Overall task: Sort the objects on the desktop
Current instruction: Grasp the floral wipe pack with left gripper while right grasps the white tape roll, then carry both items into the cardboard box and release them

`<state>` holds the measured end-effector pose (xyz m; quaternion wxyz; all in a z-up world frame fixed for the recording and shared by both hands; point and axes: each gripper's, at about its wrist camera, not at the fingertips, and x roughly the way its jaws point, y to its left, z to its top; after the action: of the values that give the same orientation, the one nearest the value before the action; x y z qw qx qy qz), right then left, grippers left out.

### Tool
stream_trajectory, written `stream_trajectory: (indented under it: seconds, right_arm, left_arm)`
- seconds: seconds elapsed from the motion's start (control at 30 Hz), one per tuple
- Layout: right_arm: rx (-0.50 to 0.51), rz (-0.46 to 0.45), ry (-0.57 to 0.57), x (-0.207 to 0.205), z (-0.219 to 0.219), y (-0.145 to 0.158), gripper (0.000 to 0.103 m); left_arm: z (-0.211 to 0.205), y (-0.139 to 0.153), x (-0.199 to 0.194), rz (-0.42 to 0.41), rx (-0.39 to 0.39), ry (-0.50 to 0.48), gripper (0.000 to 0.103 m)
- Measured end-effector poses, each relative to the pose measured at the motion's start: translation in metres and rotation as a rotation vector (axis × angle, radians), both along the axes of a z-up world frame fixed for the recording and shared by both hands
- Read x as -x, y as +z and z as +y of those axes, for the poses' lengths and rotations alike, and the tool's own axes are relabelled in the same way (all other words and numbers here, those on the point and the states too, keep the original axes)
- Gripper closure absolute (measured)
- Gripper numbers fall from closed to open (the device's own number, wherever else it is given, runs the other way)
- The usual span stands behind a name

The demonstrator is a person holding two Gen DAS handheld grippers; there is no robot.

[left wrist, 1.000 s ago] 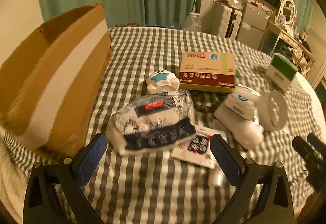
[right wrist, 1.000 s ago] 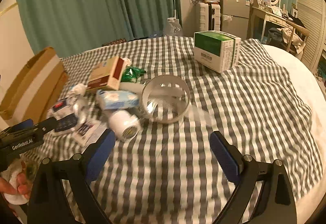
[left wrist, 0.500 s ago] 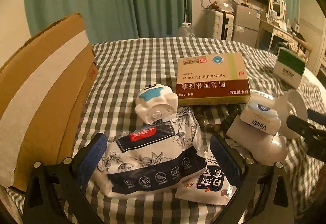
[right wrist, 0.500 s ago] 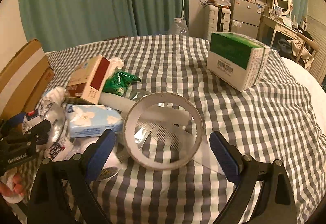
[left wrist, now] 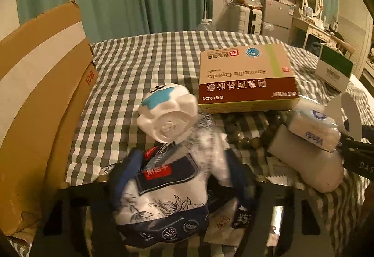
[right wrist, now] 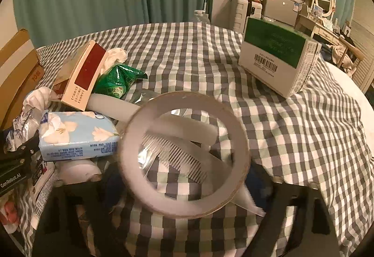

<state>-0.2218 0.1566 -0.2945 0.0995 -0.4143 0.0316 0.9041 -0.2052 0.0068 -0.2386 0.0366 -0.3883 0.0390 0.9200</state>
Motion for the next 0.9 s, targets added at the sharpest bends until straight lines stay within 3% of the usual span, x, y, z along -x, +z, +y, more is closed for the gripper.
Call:
stream_trajectory:
  seconds: [0.07, 0.2, 0.43, 0.73, 0.9]
  right_arm:
    - [0.006, 0.008, 0.002, -0.003, -0.001, 0.001, 0.021]
    - [0.025, 0.007, -0.009, -0.015, -0.003, 0.010, 0.021]
    - [0.079, 0.036, -0.053, -0.050, -0.011, 0.046, 0.021]
    - [0.099, 0.050, -0.025, -0.083, -0.049, 0.104, 0.021]
    - [0.086, 0.102, -0.005, -0.095, -0.064, 0.157, 0.021]
  left_arm:
    - [0.002, 0.003, -0.005, -0.003, 0.019, -0.007, 0.056]
    - [0.014, 0.015, -0.013, -0.009, 0.035, -0.020, 0.061]
    - [0.021, 0.058, -0.034, -0.039, -0.135, -0.082, 0.062]
    - [0.025, 0.127, -0.076, -0.028, -0.097, -0.102, 0.062]
    - [0.009, 0.175, -0.078, -0.038, -0.062, -0.081, 0.062]
